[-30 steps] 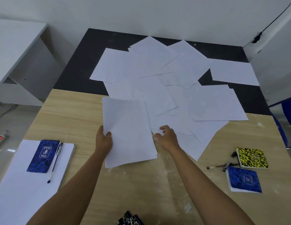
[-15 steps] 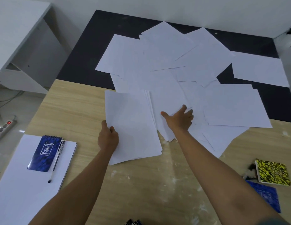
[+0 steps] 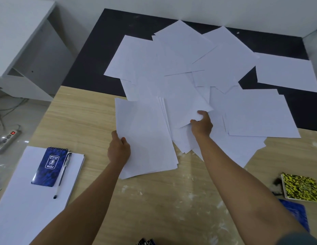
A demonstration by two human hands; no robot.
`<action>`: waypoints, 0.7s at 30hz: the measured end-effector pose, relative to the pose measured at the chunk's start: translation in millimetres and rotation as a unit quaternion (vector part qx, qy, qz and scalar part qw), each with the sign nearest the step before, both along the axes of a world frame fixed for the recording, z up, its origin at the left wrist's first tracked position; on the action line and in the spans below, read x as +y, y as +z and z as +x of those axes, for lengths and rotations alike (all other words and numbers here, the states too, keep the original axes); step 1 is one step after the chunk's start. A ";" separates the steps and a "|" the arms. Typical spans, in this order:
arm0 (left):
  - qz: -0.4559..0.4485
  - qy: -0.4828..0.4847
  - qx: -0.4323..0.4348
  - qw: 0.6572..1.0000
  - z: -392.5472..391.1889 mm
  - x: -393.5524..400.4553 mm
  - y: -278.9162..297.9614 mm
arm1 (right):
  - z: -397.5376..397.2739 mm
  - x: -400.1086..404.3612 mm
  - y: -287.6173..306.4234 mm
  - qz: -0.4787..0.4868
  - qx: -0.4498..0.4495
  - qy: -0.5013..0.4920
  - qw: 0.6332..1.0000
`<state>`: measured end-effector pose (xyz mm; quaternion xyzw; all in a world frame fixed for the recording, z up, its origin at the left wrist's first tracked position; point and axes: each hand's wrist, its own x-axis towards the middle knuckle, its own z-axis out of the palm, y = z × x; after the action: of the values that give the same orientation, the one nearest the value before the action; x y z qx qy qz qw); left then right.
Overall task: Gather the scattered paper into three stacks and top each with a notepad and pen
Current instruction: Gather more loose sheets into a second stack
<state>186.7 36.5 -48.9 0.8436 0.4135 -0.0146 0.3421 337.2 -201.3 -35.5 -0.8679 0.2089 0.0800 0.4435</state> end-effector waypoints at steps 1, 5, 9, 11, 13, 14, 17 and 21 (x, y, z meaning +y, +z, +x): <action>-0.012 0.000 -0.003 1.000 -0.3 0.9 0.7 | -0.6 -0.7 -0.2 0.014 -0.013 0.003 1.000; -0.085 0.005 -0.024 0.996 -3.1 2.3 6.3 | -2.2 -0.2 3.5 0.079 -0.028 -0.061 0.995; -0.153 -0.015 -0.047 0.987 -11.7 2.0 8.8 | -9.7 -1.4 17.7 0.174 -0.043 -0.167 0.970; -0.180 -0.029 -0.048 0.982 -15.9 2.1 8.1 | -16.5 -3.7 21.8 0.216 -0.050 -0.212 0.952; -0.200 -0.040 -0.047 0.978 -20.0 -0.5 7.3 | -24.2 -6.0 27.1 0.241 -0.064 -0.251 0.935; -0.207 -0.043 -0.050 0.976 -22.8 -3.3 6.8 | -28.1 -7.0 29.9 0.248 -0.073 -0.268 0.928; -0.246 -0.025 -0.081 0.966 -34.4 -16.3 8.2 | -41.8 -13.0 41.6 0.267 -0.111 -0.323 0.901; -0.274 -0.032 -0.099 0.956 -49.8 -33.7 9.0 | -59.3 -23.6 56.3 0.292 -0.149 -0.396 0.858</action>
<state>136.9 2.8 -39.9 0.7275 0.3308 -0.0551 0.5985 277.9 -224.9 20.8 -0.5444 0.4335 -0.1755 0.6964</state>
